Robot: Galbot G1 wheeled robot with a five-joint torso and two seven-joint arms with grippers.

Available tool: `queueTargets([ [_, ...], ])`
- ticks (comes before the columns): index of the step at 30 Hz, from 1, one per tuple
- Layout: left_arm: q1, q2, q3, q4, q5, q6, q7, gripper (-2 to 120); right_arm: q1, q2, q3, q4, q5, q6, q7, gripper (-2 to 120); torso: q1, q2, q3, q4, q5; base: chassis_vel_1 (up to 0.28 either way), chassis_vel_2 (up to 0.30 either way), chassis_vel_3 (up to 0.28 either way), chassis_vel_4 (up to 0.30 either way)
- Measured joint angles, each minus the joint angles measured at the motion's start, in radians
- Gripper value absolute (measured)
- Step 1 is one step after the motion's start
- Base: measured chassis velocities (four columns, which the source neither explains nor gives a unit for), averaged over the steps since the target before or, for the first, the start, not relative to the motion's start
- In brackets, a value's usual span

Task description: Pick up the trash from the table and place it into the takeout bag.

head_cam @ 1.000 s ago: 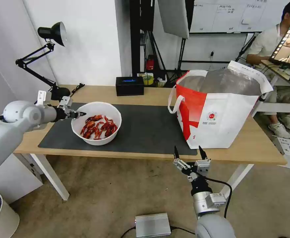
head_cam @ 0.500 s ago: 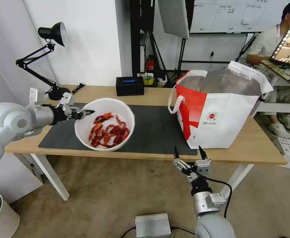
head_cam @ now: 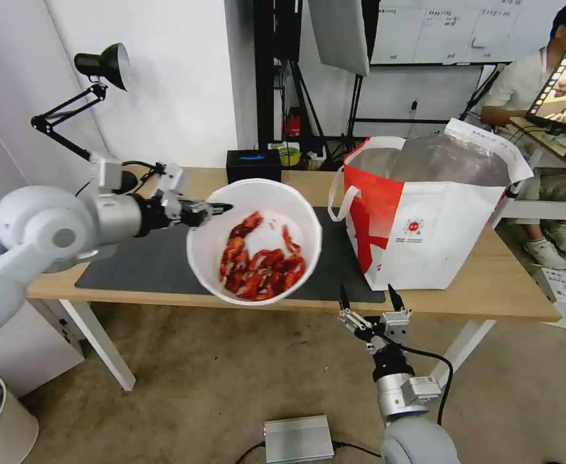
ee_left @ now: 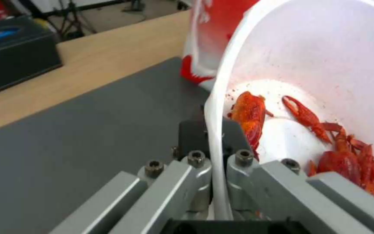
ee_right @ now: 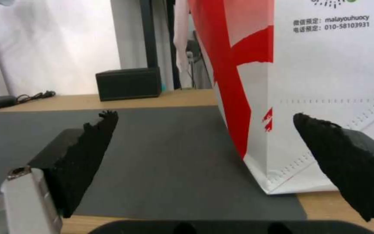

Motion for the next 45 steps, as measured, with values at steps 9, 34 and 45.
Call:
queueTargets([
  [9,-0.134,-0.165,0.144,0.054,-0.011,-0.001,-0.032,0,0.000,0.000,0.000,0.000,0.000,0.000,0.000,100,0.000,0.000,0.000,-0.0001,0.0000,0.000,0.000,0.000,0.000],
  [34,-0.348,-0.495,0.277,0.172,-0.133,-0.011,-0.151,0,0.000,0.000,0.000,0.000,0.000,0.000,0.000,100,0.000,0.000,0.000,0.0001,-0.0002,0.000,0.000,0.000,0.000],
  [45,-0.396,-0.638,0.299,0.273,-0.146,-0.017,-0.196,0,0.000,0.000,0.000,0.000,0.000,0.000,0.000,100,0.000,0.000,0.000,0.0000,0.0000,0.000,0.000,0.000,0.000],
])
